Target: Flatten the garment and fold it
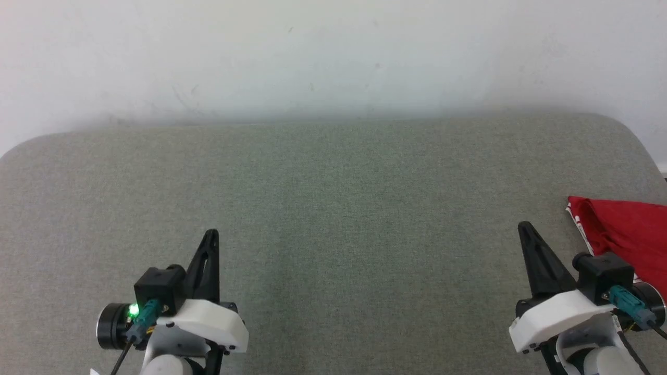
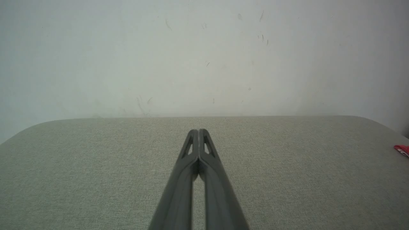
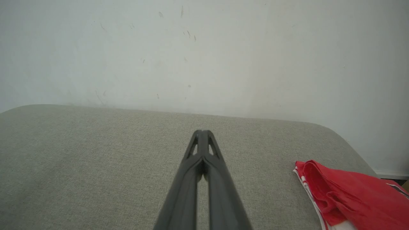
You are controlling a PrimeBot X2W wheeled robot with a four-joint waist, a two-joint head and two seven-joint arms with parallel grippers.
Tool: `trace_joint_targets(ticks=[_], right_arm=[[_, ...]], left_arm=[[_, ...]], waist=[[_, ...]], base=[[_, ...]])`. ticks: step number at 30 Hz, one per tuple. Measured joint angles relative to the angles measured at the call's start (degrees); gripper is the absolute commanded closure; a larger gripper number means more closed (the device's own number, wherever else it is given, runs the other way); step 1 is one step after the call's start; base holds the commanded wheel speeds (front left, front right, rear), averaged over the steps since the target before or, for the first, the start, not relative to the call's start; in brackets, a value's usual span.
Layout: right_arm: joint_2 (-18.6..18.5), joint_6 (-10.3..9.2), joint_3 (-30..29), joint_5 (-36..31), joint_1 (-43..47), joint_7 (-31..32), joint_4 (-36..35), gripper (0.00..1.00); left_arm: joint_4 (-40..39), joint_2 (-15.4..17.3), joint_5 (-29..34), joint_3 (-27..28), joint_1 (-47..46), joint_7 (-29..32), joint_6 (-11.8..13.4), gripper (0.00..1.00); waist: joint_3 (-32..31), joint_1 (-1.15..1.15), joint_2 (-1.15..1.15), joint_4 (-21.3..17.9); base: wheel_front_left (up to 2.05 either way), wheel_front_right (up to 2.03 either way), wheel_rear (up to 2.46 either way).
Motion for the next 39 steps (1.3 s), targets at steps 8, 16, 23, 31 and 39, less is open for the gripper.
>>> trace_joint_targets(ticks=[8,16,23,31,39], right_arm=[[0.0,0.0,0.13,-0.7,0.0,0.55,-0.24,1.0],[0.0,0.0,0.27,-0.97,0.01,1.05,-0.56,1.0],[0.01,0.0,0.34,-1.99,0.01,1.57,-0.96,1.0],[0.01,0.0,0.43,-2.58,0.01,2.48,-1.43,1.0],[0.02,0.0,0.55,-3.05,0.02,2.99,-1.8,1.0]], left_arm=[[-0.58,-0.01,0.67,0.18,0.0,0.83,0.02,1.0],[-1.37,-0.01,1.75,0.4,0.13,1.78,0.3,1.0],[-1.96,-0.02,2.3,0.6,0.24,2.52,0.49,1.0],[-2.55,-0.02,2.91,0.86,1.13,3.53,0.54,1.0],[-3.43,-0.03,3.54,1.1,1.15,4.35,0.93,1.0]], waist=[[-0.04,0.0,0.0,-0.12],[-0.09,0.0,0.0,-0.27],[-0.13,0.0,0.0,-0.39],[-0.17,0.0,0.01,-0.54],[-0.22,0.0,0.01,-0.68]], base=[[0.0,0.0,0.0],[0.0,0.0,0.0],[0.0,0.0,0.0],[0.0,0.0,0.0],[0.0,0.0,0.0]])
